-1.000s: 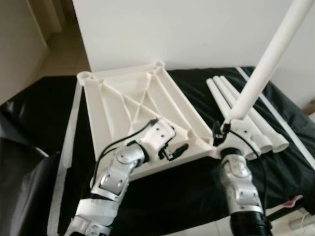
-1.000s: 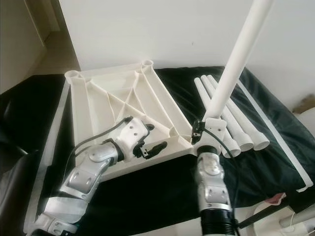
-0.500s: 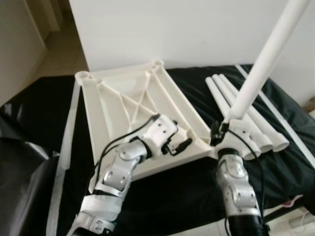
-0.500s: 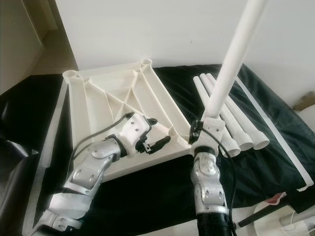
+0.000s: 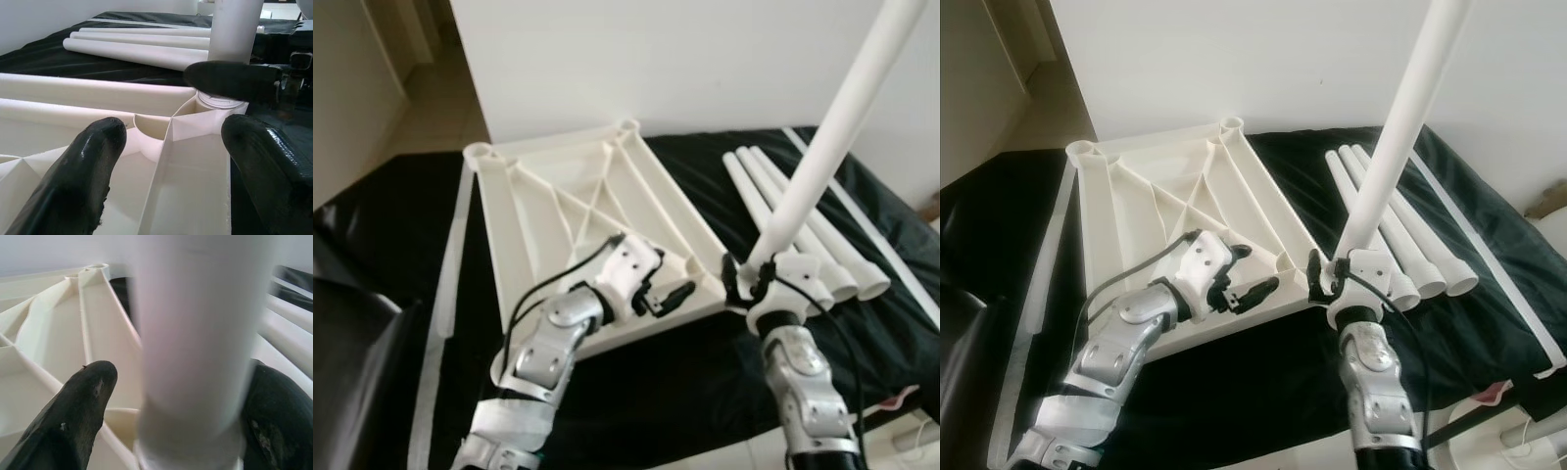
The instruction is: Building children table
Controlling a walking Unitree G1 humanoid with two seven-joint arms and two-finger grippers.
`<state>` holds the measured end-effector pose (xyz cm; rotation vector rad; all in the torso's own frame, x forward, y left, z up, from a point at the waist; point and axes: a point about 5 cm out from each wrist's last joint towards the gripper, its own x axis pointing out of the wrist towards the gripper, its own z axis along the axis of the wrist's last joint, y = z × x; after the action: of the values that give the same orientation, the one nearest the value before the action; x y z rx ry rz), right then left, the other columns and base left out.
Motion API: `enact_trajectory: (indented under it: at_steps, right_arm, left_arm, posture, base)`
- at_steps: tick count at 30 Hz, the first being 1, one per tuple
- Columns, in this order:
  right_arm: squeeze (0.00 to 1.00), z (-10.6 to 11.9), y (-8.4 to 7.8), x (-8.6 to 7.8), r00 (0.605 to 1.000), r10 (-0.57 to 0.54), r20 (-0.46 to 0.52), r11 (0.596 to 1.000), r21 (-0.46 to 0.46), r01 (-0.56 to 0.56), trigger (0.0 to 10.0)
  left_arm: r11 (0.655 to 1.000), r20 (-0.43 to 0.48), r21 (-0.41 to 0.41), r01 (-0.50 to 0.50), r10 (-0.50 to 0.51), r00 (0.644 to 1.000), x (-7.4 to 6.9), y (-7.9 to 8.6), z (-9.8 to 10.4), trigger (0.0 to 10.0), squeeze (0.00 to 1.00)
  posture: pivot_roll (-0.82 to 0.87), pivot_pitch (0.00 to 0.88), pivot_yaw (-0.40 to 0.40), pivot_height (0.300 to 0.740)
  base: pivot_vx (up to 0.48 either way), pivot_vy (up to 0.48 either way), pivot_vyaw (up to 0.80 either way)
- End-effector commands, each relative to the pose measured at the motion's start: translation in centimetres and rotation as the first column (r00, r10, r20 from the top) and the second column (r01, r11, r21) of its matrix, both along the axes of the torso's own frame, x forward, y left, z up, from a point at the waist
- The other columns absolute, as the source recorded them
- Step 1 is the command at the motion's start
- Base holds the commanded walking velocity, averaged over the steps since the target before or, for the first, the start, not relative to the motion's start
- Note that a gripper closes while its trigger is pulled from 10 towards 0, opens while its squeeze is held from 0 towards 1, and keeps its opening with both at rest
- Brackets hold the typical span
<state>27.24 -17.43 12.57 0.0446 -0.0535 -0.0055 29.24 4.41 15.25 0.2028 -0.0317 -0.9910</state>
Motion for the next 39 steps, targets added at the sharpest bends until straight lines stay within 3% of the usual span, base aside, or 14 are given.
enact_trajectory:
  at_steps: [1, 2, 3, 9, 14, 16, 28, 29, 30, 31, 39]
  right_arm:
    - [1.0, 0.0, -0.5, -0.2, 1.0, 0.016, 0.007, 1.0, 0.004, -0.016, 10.0]
    - [1.0, 0.0, -0.5, -0.2, 1.0, 0.016, 0.007, 1.0, 0.004, -0.016, 10.0]
    - [0.0, -0.1, -1.1, -0.3, 0.999, 0.045, 0.012, 0.999, -0.011, -0.045, 10.0]
    - [0.0, 0.2, -2.6, 0.6, 0.98, 0.195, 0.03, 0.979, -0.074, -0.192, 10.0]
    - [0.0, 0.7, -2.9, 1.1, 0.968, 0.25, 0.032, 0.964, -0.107, -0.245, 10.0]
    - [0.0, 1.1, -3.4, 2.0, 0.949, 0.316, 0.019, 0.941, -0.137, -0.311, 10.0]
    - [0.0, 0.8, -3.2, 3.7, 0.886, 0.461, -0.053, 0.868, -0.178, -0.463, 10.0]
    - [0.0, 0.7, -3.3, 3.8, 0.881, 0.469, -0.06, 0.863, -0.182, -0.472, 4.2]
    - [0.0, 0.7, -3.3, 3.8, 0.881, 0.469, -0.06, 0.863, -0.182, -0.472, 4.2]
    - [0.0, 0.6, -3.5, 3.8, 0.88, 0.471, -0.064, 0.862, -0.182, -0.474, 0.0]
    - [0.0, 0.0, -4.0, 3.6, 0.878, 0.472, -0.085, 0.864, -0.156, -0.479, 0.0]
  left_arm:
    - [0.999, -0.007, 0.009, 0.039, -0.039, 0.999, -0.4, 0.0, -0.2, 10.0, 0.0]
    - [0.999, -0.007, 0.009, 0.039, -0.039, 0.999, -0.4, 0.0, -0.2, 10.0, 0.0]
    - [0.998, -0.011, 0.016, 0.06, -0.06, 0.998, -0.5, 0.1, -0.3, 10.0, 0.0]
    - [0.983, -0.02, 0.087, 0.162, -0.161, 0.987, -1.3, 0.0, -0.9, 10.0, 0.0]
    - [0.982, -0.023, 0.102, 0.161, -0.159, 0.987, -1.3, 0.1, -1.0, 10.0, 0.0]
    - [0.977, -0.014, 0.13, 0.168, -0.167, 0.986, -1.4, 0.2, -1.1, 10.0, 0.0]
    - [0.974, 0.009, 0.152, 0.168, -0.171, 0.985, -1.4, 0.1, -0.9, 10.0, 0.0]
    - [0.974, 0.01, 0.152, 0.166, -0.17, 0.985, -1.4, 0.2, -0.8, 10.0, 0.0]
    - [0.974, 0.01, 0.152, 0.166, -0.17, 0.985, -1.4, 0.2, -0.8, 10.0, 0.0]
    - [0.975, 0.013, 0.15, 0.163, -0.166, 0.986, -1.4, 0.2, -0.8, 10.0, 0.0]
    - [0.977, 0.022, 0.149, 0.149, -0.154, 0.988, -1.5, 0.1, -0.8, 10.0, 0.0]
  posture:
    - [-0.04, 0.0, -0.032, 0.74]
    - [-0.04, 0.0, -0.032, 0.74]
    - [-0.05, 0.0, -0.032, 0.74]
    - [-0.06, 0.0, -0.025, 0.74]
    - [-0.05, 0.0, -0.025, 0.74]
    - [-0.05, 0.0, -0.026, 0.74]
    - [-0.03, 0.0, -0.026, 0.74]
    - [-0.03, 0.0, -0.027, 0.74]
    - [-0.03, 0.0, -0.027, 0.74]
    - [-0.02, 0.0, -0.028, 0.74]
    - [-0.03, 0.0, -0.035, 0.74]
  base:
    - [0.0, 0.0, 0.0]
    - [0.0, 0.0, 0.0]
    - [0.0, 0.0, 0.0]
    - [0.0, 0.0, 0.0]
    - [0.0, 0.0, 0.0]
    - [0.0, 0.0, 0.0]
    - [0.0, 0.0, 0.0]
    - [0.0, 0.0, 0.0]
    - [0.0, 0.0, 0.0]
    - [0.0, 0.0, 0.0]
    - [0.0, 0.0, 0.0]
